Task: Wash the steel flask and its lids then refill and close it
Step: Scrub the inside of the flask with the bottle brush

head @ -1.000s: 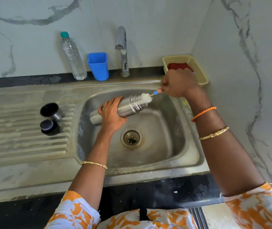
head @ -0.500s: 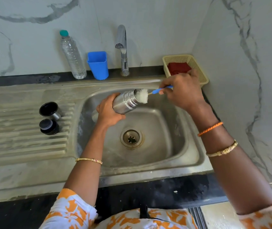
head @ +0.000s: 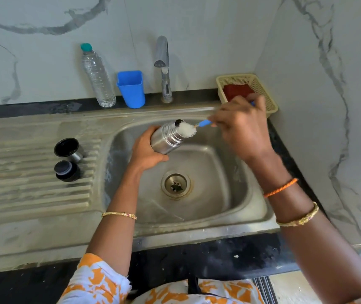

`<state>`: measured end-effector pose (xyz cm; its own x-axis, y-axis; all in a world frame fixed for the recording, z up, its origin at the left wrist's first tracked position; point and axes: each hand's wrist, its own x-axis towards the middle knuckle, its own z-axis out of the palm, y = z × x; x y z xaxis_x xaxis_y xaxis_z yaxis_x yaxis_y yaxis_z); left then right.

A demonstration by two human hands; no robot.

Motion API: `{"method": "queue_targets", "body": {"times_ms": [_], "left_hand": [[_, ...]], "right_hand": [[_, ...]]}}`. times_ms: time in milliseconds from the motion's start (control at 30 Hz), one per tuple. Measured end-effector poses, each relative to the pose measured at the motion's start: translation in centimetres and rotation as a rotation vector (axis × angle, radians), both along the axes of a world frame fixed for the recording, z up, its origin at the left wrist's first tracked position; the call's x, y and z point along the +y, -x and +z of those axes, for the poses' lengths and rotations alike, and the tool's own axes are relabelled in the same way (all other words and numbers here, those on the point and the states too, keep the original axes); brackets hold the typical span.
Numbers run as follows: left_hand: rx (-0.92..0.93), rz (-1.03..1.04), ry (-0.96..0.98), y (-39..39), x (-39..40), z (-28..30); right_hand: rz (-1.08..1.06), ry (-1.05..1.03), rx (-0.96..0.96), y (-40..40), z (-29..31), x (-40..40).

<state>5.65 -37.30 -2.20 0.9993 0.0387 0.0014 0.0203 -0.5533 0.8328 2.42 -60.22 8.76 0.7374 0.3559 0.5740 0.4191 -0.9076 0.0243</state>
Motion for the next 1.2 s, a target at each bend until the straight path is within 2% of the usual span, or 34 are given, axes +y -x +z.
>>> {"method": "queue_targets", "body": {"times_ms": [100, 200, 267, 333, 367, 433, 567, 667, 800, 967, 1100, 1200], "left_hand": [[0.022, -0.045, -0.050, 0.5, -0.7, 0.2], [0.030, -0.049, -0.099, 0.4, -1.5, 0.3], [0.038, -0.044, -0.058, 0.2, -2.0, 0.4], [0.045, -0.026, 0.018, 0.2, -2.3, 0.4], [0.048, -0.014, 0.036, 0.2, -2.2, 0.3], [0.033, 0.008, 0.031, 0.5, -1.7, -0.6], [0.020, 0.015, -0.121, 0.8, -0.6, -2.7], [0.015, -0.017, -0.135, 1.6, -2.2, -2.3], [-0.001, 0.023, -0.141, 2.0, -2.6, -2.8], [-0.012, 0.047, -0.166, 1.4, -1.1, -2.6], [-0.045, -0.017, -0.201, 1.5, -2.4, -1.6], [-0.090, 0.045, -0.281, 1.3, -1.9, -2.4]], "right_hand": [[-0.075, -0.058, 0.180, -1.8, 1.6, -1.1], [-0.122, 0.036, 0.293, -3.6, 3.5, -0.8], [-0.129, 0.170, 0.261, -3.7, 3.9, 0.8], [-0.135, 0.345, 0.090, -2.7, 3.6, 2.7], [-0.134, 0.369, 0.042, -2.0, 3.5, 3.3], [-0.165, 0.343, 0.154, -0.8, 2.8, 2.6], [-0.252, 0.148, 0.329, -0.6, 0.9, -0.1], [-0.208, 0.250, 0.411, -1.2, -0.9, 1.5], [-0.192, 0.285, 0.425, -1.0, -1.6, 1.9], [-0.272, 0.184, 0.367, -0.6, -0.4, -0.4], [-0.236, 0.354, 0.250, -1.4, -1.8, 2.6], [-0.259, 0.258, 0.490, -1.5, -2.7, 2.2]]}}
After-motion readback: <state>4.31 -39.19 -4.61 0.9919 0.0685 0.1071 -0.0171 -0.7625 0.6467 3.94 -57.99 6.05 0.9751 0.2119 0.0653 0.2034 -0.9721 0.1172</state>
